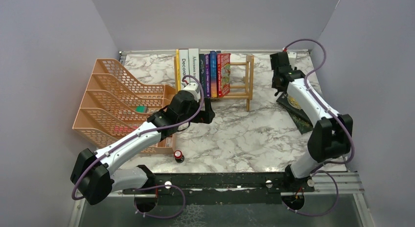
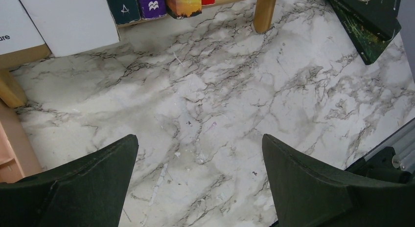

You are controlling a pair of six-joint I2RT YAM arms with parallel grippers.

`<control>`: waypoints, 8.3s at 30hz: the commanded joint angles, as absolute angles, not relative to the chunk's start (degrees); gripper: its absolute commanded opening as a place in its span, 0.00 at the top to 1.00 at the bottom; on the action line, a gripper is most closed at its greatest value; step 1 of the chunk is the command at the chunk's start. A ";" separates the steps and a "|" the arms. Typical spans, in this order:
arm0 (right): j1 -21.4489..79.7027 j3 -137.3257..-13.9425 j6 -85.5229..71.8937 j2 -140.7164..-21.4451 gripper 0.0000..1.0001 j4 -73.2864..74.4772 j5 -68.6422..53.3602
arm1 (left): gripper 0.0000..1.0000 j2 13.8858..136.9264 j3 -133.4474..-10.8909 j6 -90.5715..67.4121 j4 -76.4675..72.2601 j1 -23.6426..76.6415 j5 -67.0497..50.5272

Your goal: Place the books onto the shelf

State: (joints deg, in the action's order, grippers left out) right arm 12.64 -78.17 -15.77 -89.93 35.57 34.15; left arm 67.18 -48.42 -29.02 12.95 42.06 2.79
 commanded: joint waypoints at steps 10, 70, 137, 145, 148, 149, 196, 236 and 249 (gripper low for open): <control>12.49 -74.54 -13.42 -104.30 0.21 34.78 40.09 | 0.03 64.38 -50.14 -30.15 14.68 41.22 9.05; 15.86 -76.03 -7.05 -104.23 0.99 22.96 37.47 | 0.03 65.32 -49.92 -30.84 13.79 38.61 5.42; 13.45 -89.42 -13.12 -105.27 0.99 39.40 42.52 | 0.03 64.54 -49.75 -30.93 12.64 37.69 3.02; 13.54 -87.27 -16.52 -94.87 0.99 42.43 34.98 | 0.03 65.55 -50.16 -32.31 6.89 37.75 -4.76; 13.55 -84.84 -16.80 -89.20 0.99 41.05 33.67 | 0.03 67.06 -50.77 -33.71 3.59 37.91 -7.94; 13.54 -84.36 -17.14 -87.77 0.99 40.85 33.23 | 0.03 67.78 -51.15 -34.12 2.70 38.00 -8.55; 13.48 -74.29 -35.99 -65.19 0.99 43.45 17.90 | 0.16 121.37 -79.88 -11.75 -42.10 61.92 2.45; 13.45 -79.20 -30.86 -55.13 0.32 34.73 20.63 | 1.00 93.89 -91.35 -13.98 4.60 53.43 5.64; 13.47 -75.65 -31.42 -56.72 0.32 35.72 17.01 | 1.00 95.46 -94.11 -18.18 9.49 45.54 21.85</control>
State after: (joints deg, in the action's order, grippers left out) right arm 13.39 -75.96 -31.62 -55.88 36.10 18.68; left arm 93.32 -90.02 -15.51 11.68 47.20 18.13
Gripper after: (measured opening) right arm 0.678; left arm 0.209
